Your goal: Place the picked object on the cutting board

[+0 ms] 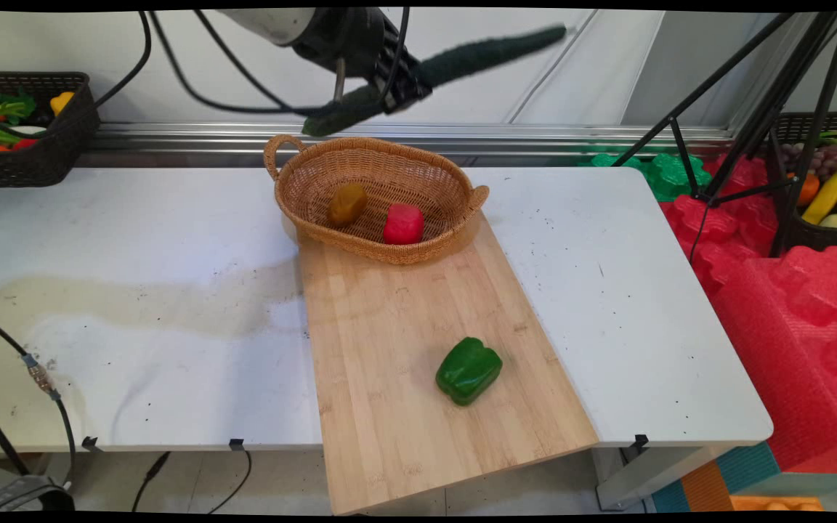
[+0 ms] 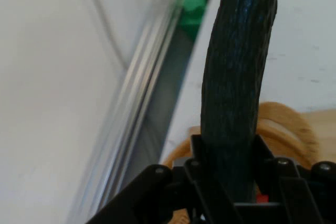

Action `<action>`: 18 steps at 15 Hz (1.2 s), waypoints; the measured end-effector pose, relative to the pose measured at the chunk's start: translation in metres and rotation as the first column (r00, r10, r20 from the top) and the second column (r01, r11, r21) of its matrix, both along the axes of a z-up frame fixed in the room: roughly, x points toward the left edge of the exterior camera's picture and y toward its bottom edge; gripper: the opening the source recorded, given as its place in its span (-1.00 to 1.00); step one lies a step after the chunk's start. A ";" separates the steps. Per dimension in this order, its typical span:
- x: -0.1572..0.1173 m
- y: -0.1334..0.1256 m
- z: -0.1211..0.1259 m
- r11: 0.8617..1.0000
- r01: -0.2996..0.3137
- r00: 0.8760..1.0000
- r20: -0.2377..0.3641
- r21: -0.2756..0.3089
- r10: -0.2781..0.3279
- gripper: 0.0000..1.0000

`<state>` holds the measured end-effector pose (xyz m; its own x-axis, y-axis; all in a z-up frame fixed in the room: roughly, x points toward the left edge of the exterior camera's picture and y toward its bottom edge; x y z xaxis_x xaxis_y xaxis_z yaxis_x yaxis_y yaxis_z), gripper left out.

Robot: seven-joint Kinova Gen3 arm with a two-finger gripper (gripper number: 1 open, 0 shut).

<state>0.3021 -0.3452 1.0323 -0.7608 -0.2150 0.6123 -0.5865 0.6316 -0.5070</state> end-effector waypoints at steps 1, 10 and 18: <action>-0.004 0.008 -0.002 0.998 0.054 0.998 0.028 0.020 -0.055 -1.00; -0.025 0.037 -0.022 0.940 0.305 0.929 0.170 0.152 -0.329 -1.00; -0.045 0.038 -0.070 0.867 0.397 0.840 0.261 0.300 -0.475 -1.00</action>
<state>0.2572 -0.3068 0.9621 -0.9506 0.0843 0.2987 -0.0548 0.9017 -0.4288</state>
